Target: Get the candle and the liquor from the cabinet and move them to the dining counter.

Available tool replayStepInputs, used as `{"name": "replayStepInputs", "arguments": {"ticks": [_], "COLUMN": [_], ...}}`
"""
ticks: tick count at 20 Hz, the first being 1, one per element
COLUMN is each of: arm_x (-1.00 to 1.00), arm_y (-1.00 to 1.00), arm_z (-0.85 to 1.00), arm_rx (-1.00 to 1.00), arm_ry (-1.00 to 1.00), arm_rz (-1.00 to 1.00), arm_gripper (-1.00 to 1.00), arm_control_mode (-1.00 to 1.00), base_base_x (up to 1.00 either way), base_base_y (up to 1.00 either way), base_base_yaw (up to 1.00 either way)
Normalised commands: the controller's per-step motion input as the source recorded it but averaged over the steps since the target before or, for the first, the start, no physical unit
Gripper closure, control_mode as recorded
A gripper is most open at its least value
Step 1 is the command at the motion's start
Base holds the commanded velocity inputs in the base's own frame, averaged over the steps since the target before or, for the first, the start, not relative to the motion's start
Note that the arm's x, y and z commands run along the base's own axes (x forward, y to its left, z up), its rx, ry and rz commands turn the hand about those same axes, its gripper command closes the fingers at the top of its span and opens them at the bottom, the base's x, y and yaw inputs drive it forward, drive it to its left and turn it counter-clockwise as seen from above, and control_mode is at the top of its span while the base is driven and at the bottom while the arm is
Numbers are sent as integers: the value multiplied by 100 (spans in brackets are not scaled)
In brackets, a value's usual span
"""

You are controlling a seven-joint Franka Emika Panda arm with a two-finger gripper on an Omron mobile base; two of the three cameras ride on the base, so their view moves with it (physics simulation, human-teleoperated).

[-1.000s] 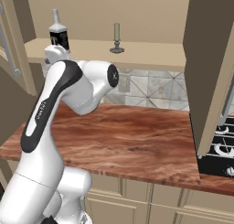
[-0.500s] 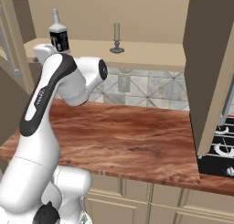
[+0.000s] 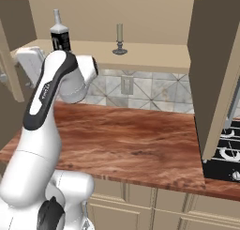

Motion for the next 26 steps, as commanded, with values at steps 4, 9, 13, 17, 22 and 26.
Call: {"name": "replayStepInputs", "arguments": {"ticks": [4, 9, 13, 17, 22, 26], "arm_x": [-53, -59, -62, -63, -57, -12], "arm_y": [59, 60, 72, 73, 59, 13], "arm_z": [0, 0, 0, 0, 0, -5], "arm_rx": [0, 0, 0, 0, -4, -8], "arm_ry": [0, 0, -4, -10, -15, -3], "arm_rz": [31, 27, 18, 10, 3, 0], "arm_gripper": [-100, -100, -100, -100, -100, -100], "arm_control_mode": [-100, -100, -100, -100, -100, -100], "base_base_x": [0, 0, 0, 0, 0, 0], "base_base_y": [0, 0, 0, 0, 0, 0], "base_base_yaw": [0, 0, 0, 0, 0, 0]}}
